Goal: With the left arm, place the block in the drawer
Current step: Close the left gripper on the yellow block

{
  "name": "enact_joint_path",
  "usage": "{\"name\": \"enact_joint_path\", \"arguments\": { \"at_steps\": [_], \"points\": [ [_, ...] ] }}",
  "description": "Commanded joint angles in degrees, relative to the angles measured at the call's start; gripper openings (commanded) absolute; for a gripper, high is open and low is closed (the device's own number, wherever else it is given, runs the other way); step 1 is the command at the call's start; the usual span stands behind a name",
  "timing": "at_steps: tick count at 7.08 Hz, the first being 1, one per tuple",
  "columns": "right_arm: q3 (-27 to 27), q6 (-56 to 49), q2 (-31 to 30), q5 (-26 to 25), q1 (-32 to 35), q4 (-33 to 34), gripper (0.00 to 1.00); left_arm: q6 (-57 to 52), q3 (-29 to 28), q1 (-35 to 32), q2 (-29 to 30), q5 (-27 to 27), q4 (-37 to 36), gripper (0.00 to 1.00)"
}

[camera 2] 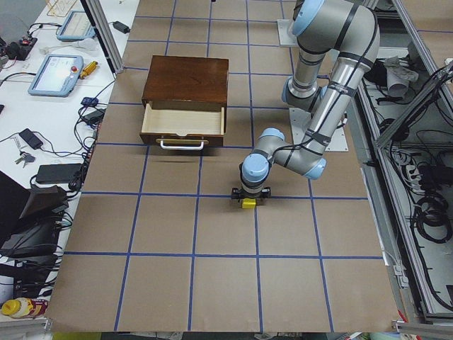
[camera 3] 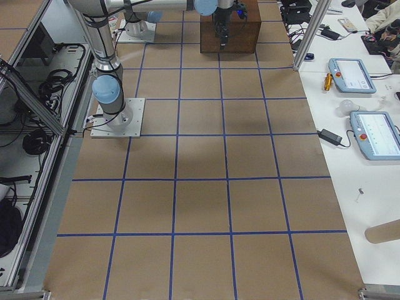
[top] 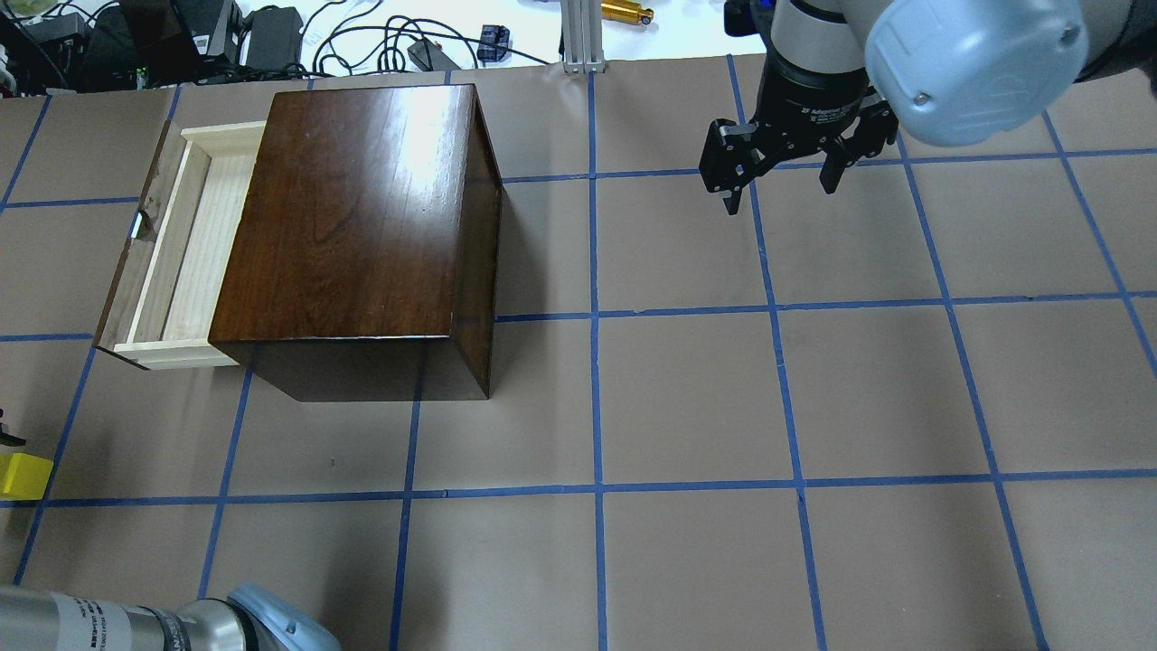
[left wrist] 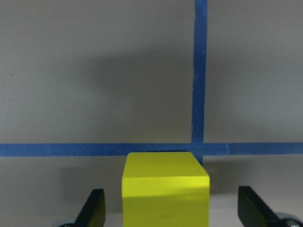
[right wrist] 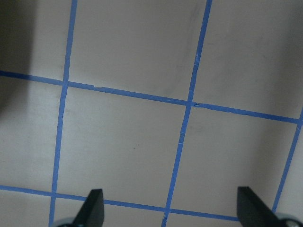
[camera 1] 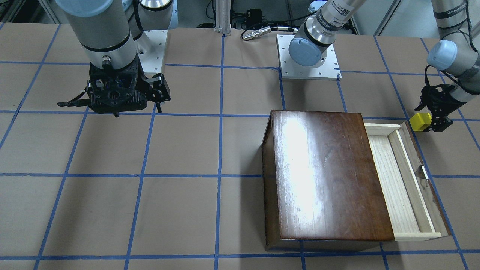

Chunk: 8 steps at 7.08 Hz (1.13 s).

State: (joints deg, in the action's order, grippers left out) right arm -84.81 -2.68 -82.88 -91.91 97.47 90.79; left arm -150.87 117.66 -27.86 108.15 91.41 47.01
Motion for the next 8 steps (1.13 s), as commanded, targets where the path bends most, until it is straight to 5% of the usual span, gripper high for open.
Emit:
{"name": "enact_joint_path", "arguments": {
  "at_steps": [1, 3, 5, 7, 8],
  "points": [
    [0.0, -0.05, 0.0, -0.02, 0.0, 0.0, 1.0, -0.13, 1.08, 0.0, 1.0, 0.0, -2.8, 1.0],
    [0.0, 0.04, 0.0, -0.02, 0.0, 0.0, 1.0, -0.13, 1.08, 0.26, 1.44, -0.09, -2.8, 0.99],
    [0.0, -0.05, 0.0, -0.02, 0.0, 0.0, 1.0, -2.48, 1.08, 0.87, 1.62, -0.26, -3.07, 0.56],
    [0.0, 0.04, 0.0, -0.02, 0.0, 0.0, 1.0, -2.85, 1.08, 0.97, 1.62, -2.55, -3.07, 0.01],
    [0.0, 0.04, 0.0, -0.02, 0.0, 0.0, 1.0, -2.76, 1.08, 0.97, 1.62, -2.64, -2.98, 0.0]
  ]
}}
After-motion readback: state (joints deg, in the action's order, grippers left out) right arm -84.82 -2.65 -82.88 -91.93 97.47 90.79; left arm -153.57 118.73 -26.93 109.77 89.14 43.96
